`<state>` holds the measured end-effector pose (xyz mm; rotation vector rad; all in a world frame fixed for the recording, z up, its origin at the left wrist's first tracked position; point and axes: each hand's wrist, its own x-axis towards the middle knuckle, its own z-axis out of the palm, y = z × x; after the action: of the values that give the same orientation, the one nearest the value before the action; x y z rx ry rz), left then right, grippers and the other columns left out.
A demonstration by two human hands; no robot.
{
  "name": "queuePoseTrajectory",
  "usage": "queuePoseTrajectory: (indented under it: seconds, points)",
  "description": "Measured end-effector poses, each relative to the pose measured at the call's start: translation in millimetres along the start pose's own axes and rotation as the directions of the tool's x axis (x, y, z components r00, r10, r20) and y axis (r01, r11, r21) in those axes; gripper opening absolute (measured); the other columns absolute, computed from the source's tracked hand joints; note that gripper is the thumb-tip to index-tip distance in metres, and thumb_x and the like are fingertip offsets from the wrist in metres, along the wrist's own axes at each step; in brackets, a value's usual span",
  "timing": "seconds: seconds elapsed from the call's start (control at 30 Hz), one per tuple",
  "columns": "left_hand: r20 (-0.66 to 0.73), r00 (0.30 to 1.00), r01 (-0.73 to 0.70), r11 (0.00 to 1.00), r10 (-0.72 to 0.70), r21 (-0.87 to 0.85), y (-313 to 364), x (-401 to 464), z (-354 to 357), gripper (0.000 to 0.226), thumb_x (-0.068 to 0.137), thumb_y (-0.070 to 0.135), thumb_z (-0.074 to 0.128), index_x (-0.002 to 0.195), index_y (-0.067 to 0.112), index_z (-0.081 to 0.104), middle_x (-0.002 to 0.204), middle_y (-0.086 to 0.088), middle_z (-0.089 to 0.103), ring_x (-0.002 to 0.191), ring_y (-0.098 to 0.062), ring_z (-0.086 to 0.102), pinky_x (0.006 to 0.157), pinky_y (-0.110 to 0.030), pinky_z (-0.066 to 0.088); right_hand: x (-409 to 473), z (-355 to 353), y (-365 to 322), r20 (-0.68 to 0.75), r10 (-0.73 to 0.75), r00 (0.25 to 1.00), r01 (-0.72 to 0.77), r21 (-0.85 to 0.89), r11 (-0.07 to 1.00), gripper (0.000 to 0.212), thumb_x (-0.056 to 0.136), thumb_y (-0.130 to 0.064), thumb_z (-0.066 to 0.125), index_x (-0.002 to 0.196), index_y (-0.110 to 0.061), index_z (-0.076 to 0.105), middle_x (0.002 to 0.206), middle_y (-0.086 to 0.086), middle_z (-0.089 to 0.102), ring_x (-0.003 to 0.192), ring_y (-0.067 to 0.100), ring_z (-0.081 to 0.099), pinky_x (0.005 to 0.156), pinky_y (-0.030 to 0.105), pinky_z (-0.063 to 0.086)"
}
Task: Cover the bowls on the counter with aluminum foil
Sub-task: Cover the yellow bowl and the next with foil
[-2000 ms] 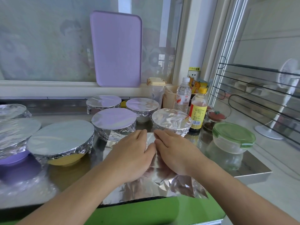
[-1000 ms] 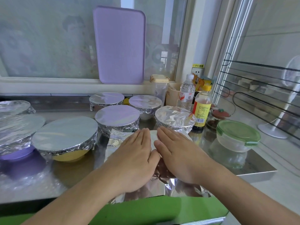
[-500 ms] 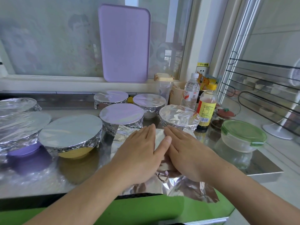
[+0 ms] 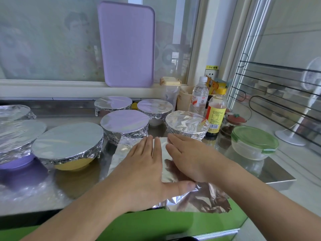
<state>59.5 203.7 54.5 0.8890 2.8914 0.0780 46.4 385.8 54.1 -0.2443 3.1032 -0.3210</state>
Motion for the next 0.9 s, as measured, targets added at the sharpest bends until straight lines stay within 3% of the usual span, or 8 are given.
queuePoseTrajectory:
  seconds: [0.07, 0.2, 0.53, 0.63, 0.77, 0.9]
  points:
    - [-0.022, 0.999, -0.028, 1.000, 0.029, 0.009, -1.9, 1.9, 0.8, 0.142, 0.063, 0.108, 0.012, 0.162, 0.012, -0.023, 0.170, -0.008, -0.028, 0.156, -0.016, -0.027, 0.130, -0.038, -0.008, 3.2, 1.0, -5.2, -0.143, -0.034, 0.989, 0.025, -0.067, 0.997, 0.080, 0.093, -0.054, 0.000, 0.137, -0.013, 0.053, 0.143, 0.011, 0.056, 0.132, 0.033, 0.053, 0.107, 0.051, 0.047]
    - [-0.028, 0.999, -0.036, 0.999, 0.036, -0.002, -5.5, -2.6, -0.6, 0.142, 0.068, 0.105, 0.025, 0.162, 0.010, -0.022, 0.170, -0.003, -0.029, 0.156, -0.011, -0.027, 0.124, -0.028, -0.014, 3.6, 11.3, -7.7, -0.157, -0.078, 0.984, 0.081, 0.015, 0.997, 0.085, 0.100, -0.068, 0.001, 0.159, -0.021, 0.039, 0.163, -0.002, 0.041, 0.151, 0.019, 0.037, 0.124, 0.041, 0.031]
    - [0.030, 0.999, -0.022, 0.999, 0.023, -0.045, -9.5, -5.6, -1.8, 0.142, 0.067, 0.107, 0.026, 0.155, 0.015, -0.037, 0.164, 0.001, -0.041, 0.153, -0.010, -0.032, 0.121, -0.027, -0.015, -22.7, 5.2, 8.1, -0.123, -0.016, 0.992, 0.017, 0.006, 1.000, 0.085, 0.094, -0.069, 0.010, 0.157, -0.019, 0.037, 0.160, 0.001, 0.041, 0.148, 0.023, 0.037, 0.122, 0.042, 0.032]
    - [0.033, 0.999, -0.014, 0.999, 0.015, -0.050, -7.5, -6.2, -1.4, 0.142, 0.067, 0.107, 0.025, 0.155, 0.014, -0.036, 0.164, 0.001, -0.040, 0.153, -0.011, -0.033, 0.122, -0.028, -0.015, -19.2, 2.0, 3.4, -0.137, -0.008, 0.991, 0.003, -0.038, 0.999, 0.075, 0.099, -0.063, 0.015, 0.155, -0.019, 0.038, 0.158, 0.000, 0.043, 0.148, 0.023, 0.037, 0.122, 0.041, 0.030]
    - [-0.018, 1.000, 0.013, 1.000, -0.013, -0.010, -3.7, -7.0, 3.1, 0.144, 0.066, 0.108, 0.020, 0.159, 0.009, -0.028, 0.167, -0.006, -0.034, 0.156, -0.016, -0.029, 0.127, -0.035, -0.012, -8.2, 5.5, -10.4, -0.136, -0.096, 0.986, 0.097, 0.003, 0.995, 0.078, 0.099, -0.060, 0.012, 0.163, -0.021, 0.034, 0.169, -0.002, 0.033, 0.157, 0.019, 0.026, 0.128, 0.041, 0.021]
    - [0.008, 0.999, 0.043, 0.999, -0.043, -0.026, -2.0, -8.8, 1.5, 0.144, 0.066, 0.107, 0.024, 0.157, 0.010, -0.033, 0.166, -0.005, -0.037, 0.155, -0.016, -0.030, 0.124, -0.032, -0.015, -10.9, 7.4, -2.3, -0.138, -0.055, 0.989, 0.059, 0.028, 0.998, 0.074, 0.102, -0.060, 0.016, 0.160, -0.018, 0.036, 0.165, 0.001, 0.038, 0.153, 0.022, 0.032, 0.125, 0.042, 0.028]
